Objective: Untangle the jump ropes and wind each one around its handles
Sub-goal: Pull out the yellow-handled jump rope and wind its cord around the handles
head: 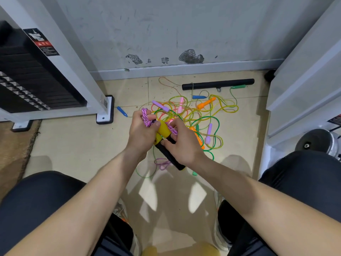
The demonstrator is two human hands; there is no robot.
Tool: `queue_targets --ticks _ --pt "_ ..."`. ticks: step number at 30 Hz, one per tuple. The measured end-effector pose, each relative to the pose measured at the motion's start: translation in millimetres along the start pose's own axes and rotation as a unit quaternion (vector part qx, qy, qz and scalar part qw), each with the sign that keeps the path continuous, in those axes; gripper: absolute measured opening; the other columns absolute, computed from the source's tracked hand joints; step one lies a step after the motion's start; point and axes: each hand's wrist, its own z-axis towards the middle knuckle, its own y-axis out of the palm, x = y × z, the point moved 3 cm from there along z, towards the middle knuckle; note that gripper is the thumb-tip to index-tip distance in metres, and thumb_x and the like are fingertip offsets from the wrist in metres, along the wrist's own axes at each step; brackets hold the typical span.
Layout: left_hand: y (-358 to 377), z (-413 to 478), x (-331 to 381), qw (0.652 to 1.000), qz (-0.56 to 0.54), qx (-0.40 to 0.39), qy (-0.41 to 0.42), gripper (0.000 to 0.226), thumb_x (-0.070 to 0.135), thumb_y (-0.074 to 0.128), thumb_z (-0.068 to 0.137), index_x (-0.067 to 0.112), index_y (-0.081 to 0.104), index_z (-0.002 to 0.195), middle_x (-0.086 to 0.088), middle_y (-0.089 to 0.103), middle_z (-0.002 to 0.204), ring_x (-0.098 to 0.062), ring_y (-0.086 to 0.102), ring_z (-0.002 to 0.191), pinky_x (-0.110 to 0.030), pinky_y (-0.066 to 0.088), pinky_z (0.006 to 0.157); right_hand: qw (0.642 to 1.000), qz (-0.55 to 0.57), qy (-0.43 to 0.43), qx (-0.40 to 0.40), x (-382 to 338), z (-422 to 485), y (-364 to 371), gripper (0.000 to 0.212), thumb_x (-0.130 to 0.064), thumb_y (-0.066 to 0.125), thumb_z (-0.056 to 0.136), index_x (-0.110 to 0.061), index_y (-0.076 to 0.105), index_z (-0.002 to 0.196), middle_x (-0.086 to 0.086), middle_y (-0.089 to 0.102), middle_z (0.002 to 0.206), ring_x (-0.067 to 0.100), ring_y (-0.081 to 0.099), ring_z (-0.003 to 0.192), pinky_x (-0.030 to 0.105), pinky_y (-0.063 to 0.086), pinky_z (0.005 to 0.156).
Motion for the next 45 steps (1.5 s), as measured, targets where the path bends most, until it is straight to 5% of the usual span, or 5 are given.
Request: queue_targets --ticks 14,19,31,38,45 --pt "7.9 5.8 1.7 0.985 0.114 0.057 0.112 0.052 0.006 0.076 0.081 0.021 0.046 0.121 0.003 0.059 0.115 -0.013 0.060 0.104 -0.026 0.046 0.093 0.998 0.003 -0.030 0.055 -15.1 -1.8 3.0 0.004 -0.019 0.052 0.093 -0.017 0.055 0.091 -0.001 0.057 0.070 0.023 0.051 0.064 0.041 0.044 0.062" --pt "-5.4 16.7 8.6 0.980 0.049 0.163 0.102 0.051 0.003 0.069 0.082 0.008 0.044 0.126 -0.003 0.057 0.117 -0.015 0.058 0.102 -0.025 0.045 0.099 0.996 -0.077 -0.023 0.049 -23.4 -18.6 11.3 0.028 -0.029 0.041 0.104 -0.023 0.057 0.125 0.006 0.071 0.090 0.032 0.064 0.088 0.043 0.050 0.073" --pt "-6.4 27.6 -0.3 0.927 -0.277 0.146 -0.205 0.054 0.006 0.075 0.085 0.002 0.045 0.129 -0.015 0.063 0.130 -0.027 0.067 0.092 -0.042 0.061 0.063 0.958 -0.205 -0.183 0.082 -11.8 -25.9 28.3 0.051 -0.021 0.046 0.093 -0.023 0.054 0.144 0.006 0.063 0.094 0.035 0.064 0.074 0.038 0.050 0.054" --pt "-9.9 26.2 1.4 0.947 -0.245 0.087 -0.189 0.129 0.028 0.096 0.035 -0.003 0.035 0.145 -0.020 0.049 0.147 -0.030 0.066 0.113 -0.032 0.056 0.060 0.939 -0.269 -0.193 0.095 -7.3 -13.2 26.3 0.049 -0.026 0.043 0.093 -0.025 0.056 0.141 0.003 0.061 0.091 0.032 0.063 0.068 0.038 0.050 0.047" --pt "-20.8 26.1 15.0 0.929 -0.288 0.024 -0.231 0.045 0.006 0.081 0.081 -0.006 0.060 0.119 -0.018 0.074 0.099 -0.023 0.074 0.076 -0.033 0.059 0.064 0.991 0.040 -0.123 -0.043 3.3 -8.5 7.8 0.029 -0.031 0.046 0.103 -0.018 0.072 0.109 -0.010 0.066 0.087 0.006 0.054 0.079 0.025 0.041 0.072"
